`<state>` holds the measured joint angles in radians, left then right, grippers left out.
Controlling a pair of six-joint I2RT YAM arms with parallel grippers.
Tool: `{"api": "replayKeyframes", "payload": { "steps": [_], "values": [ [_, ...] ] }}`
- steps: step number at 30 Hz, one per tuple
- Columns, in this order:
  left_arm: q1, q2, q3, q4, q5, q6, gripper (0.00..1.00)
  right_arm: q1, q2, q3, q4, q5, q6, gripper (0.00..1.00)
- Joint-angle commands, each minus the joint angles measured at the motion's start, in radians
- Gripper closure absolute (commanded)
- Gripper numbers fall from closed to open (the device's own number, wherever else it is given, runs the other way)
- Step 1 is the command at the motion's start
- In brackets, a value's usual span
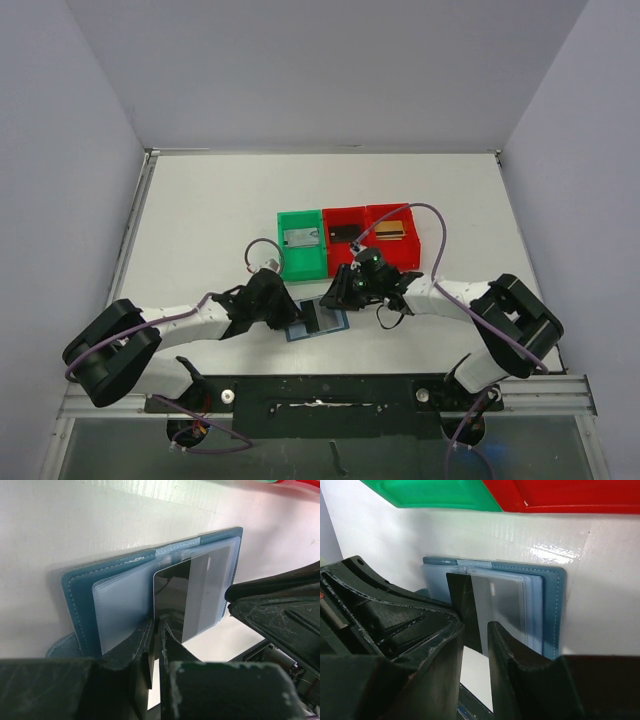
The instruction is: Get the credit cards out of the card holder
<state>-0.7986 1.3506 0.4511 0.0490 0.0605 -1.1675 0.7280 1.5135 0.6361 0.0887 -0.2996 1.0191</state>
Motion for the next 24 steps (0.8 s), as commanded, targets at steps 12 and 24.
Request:
{"api": "replayKeyframes", "payload": {
  "steps": [12,24],
  "values": [
    [-0.001,0.025,-0.117,0.191,0.024,-0.097,0.69,0.014,0.102,-0.039,0.012,-0.010,0.055,0.75],
    [-0.001,0.057,-0.198,0.352,0.023,-0.197,0.67,0.014,0.106,-0.055,0.048,-0.032,0.068,0.75]
  ]
}}
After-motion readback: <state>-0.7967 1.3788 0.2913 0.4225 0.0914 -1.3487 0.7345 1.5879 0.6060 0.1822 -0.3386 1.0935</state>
